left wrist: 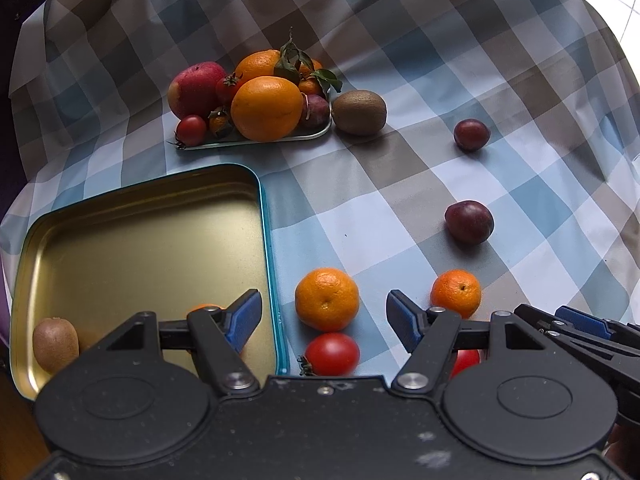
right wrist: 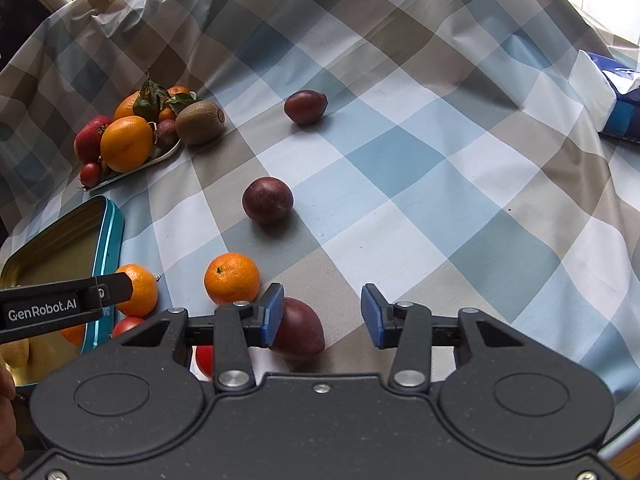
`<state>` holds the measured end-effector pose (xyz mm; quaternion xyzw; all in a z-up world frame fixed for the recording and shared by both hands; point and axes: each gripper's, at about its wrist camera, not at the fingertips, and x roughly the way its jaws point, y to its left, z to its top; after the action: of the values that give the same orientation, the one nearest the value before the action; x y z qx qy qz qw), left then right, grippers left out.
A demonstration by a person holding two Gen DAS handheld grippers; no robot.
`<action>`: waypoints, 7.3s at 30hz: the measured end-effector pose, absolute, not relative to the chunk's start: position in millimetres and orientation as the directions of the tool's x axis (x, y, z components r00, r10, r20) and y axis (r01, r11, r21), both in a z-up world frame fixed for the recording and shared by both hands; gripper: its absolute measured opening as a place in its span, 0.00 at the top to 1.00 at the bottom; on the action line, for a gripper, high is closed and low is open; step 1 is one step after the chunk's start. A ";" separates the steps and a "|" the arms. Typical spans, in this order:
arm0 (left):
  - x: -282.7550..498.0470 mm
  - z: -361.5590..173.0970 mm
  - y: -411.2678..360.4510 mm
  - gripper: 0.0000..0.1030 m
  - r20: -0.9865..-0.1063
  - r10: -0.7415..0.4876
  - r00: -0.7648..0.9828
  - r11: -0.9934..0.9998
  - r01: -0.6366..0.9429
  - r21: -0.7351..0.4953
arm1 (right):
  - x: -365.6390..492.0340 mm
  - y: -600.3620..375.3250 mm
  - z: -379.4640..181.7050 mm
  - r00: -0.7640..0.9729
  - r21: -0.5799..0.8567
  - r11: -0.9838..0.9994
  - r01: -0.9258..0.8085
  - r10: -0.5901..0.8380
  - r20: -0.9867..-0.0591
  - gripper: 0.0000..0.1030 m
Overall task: Organize fruits
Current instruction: 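Grasp a dark red plum with the right tool while the left tool approaches a red tomato, then lift the plum with the right tool while the left tool grasps and lifts the red tomato, then carry the plum with the right tool while the left tool carries the tomato over the tin, then open both tools to drop the plum and tomato into the tin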
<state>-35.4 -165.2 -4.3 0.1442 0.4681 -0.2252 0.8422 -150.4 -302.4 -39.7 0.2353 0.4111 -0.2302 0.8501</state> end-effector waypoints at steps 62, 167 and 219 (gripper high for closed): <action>-53.2 -31.7 -202.6 0.31 -0.922 -0.340 0.183 0.778 0.606 -0.167 | -169.9 -330.5 -40.2 0.469 0.140 0.715 0.685 -0.285 -0.836 0.58; 14.9 -0.7 -16.0 0.68 -0.865 -0.216 0.454 0.971 0.195 -0.140 | -85.6 -220.1 -6.0 0.702 0.223 0.902 0.370 -0.115 -0.702 0.57; 31.7 -22.0 21.6 0.46 -0.883 -0.136 0.448 0.965 0.262 -0.016 | -37.0 -146.5 -14.6 0.721 0.206 0.946 0.249 -0.040 -0.691 0.56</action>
<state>31.7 21.6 -22.0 0.0612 0.5120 -0.1171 0.8487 -37.0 -146.5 -14.6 0.1435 0.3649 -0.0787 0.9166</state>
